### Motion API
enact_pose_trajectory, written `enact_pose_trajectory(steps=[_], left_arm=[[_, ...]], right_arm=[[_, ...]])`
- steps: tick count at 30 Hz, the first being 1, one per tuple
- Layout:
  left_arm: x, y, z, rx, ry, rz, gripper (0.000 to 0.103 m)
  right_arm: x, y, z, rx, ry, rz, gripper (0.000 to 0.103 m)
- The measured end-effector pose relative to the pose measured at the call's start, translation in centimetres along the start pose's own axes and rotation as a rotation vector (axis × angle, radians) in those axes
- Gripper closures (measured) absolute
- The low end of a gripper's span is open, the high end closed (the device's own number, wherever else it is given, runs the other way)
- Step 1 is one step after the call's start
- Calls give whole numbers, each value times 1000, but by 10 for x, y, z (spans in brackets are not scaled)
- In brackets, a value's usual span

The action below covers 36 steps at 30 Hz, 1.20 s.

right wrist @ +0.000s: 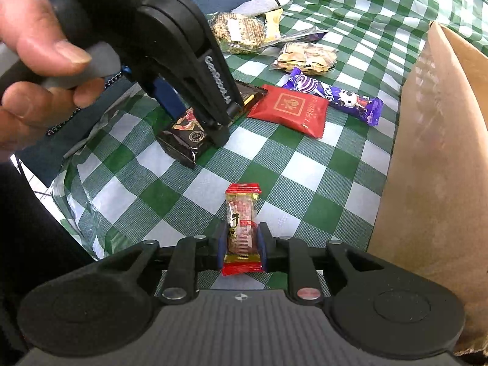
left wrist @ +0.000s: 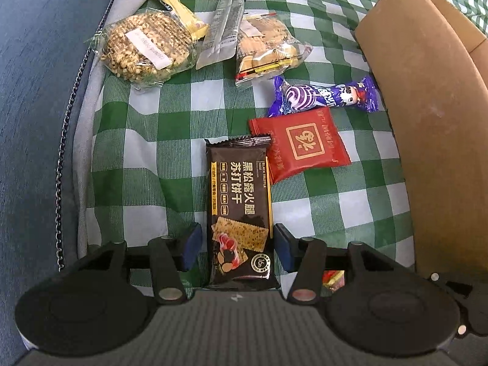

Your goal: Organize snacks

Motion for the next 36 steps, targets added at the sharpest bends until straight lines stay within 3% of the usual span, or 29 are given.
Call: enact_pose_trajectory(steps=[5,8,16,36], left_arm=[[3,2,2,6,21,15,48],[2,-1,1,16,23,13,60],[-7,-13,10,74,-23,13,60],[-21,-57,46,336,-117,84,61]], right_arm=[[0,0,0,0,-4,-1,80],[-1,0,0,3,-9,-5,81],[1,-8,6,54,-10,-16,84],[31,-64,54,394,113,-85,84]])
Point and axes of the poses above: each gripper's, at about its wrist camera, not at the fingertips, and y roughly the way its jaws point, x to its right, z to its top, the point moved 9 cm from there along y, roughly the way its jaws point, and after that the axes turned 5 degrees about x, right-handed, at the moved point
